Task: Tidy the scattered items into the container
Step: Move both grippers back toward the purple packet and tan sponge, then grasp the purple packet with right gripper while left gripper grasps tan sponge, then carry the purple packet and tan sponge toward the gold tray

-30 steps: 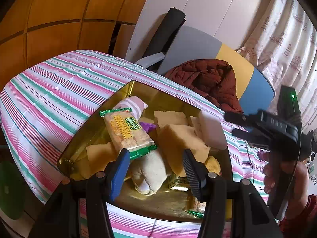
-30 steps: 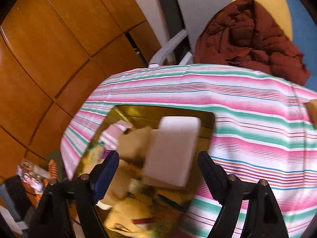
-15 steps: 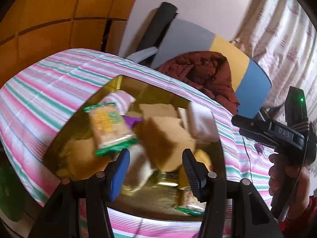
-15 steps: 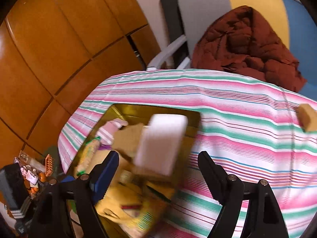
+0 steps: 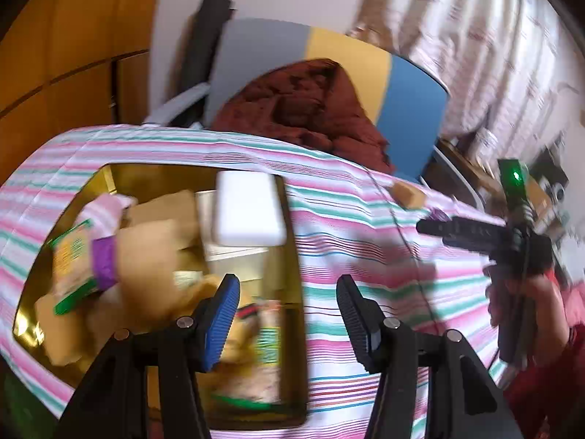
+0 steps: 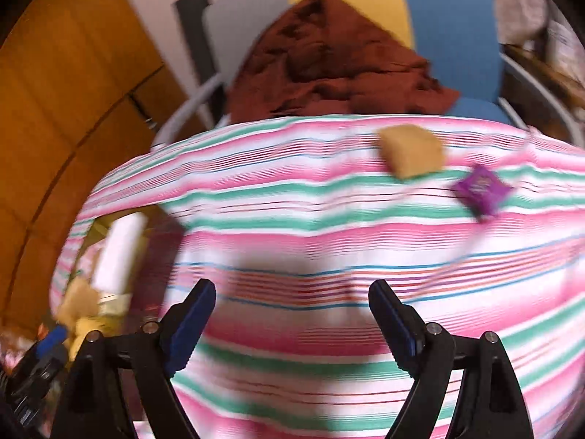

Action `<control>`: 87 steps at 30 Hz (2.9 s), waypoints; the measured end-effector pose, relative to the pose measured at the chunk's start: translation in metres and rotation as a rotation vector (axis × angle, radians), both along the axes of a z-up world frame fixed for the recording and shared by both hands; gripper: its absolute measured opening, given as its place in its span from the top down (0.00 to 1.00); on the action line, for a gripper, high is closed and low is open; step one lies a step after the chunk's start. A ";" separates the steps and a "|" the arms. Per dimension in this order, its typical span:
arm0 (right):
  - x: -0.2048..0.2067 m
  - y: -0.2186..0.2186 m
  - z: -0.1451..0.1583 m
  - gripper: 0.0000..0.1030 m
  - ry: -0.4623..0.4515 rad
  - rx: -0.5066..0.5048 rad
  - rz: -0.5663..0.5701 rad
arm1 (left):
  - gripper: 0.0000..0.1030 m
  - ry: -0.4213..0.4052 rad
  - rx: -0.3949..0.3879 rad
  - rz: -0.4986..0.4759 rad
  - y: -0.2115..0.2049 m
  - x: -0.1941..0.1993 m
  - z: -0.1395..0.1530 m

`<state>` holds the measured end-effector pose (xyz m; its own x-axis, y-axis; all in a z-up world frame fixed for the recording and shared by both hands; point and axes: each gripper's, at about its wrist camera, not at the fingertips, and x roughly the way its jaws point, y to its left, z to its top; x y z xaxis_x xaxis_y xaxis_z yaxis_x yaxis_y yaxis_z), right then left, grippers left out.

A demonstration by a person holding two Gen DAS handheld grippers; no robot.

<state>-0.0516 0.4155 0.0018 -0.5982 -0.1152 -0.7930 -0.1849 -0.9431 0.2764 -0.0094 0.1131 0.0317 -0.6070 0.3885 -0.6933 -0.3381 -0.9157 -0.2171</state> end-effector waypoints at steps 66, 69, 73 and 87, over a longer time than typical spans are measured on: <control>-0.005 0.180 -0.054 0.56 -0.174 -0.037 -0.203 | 0.43 -0.173 -0.175 -0.322 0.356 -0.196 -0.072; -0.003 0.182 -0.056 0.55 -0.170 -0.046 -0.204 | 0.41 -0.210 -0.094 -0.296 0.347 -0.202 -0.080; -0.003 0.184 -0.057 0.55 -0.170 -0.051 -0.207 | 0.50 -0.164 -0.051 -0.312 0.338 -0.197 -0.084; -0.002 0.193 -0.055 0.59 -0.141 -0.100 -0.229 | 0.57 -0.034 0.001 -0.248 0.286 -0.153 -0.088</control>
<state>-0.0536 0.6090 -0.0534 -0.5018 -0.0715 -0.8620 -0.4332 -0.8418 0.3220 -0.1624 0.3988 -0.0559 -0.4690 0.5237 -0.7112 -0.5453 -0.8052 -0.2333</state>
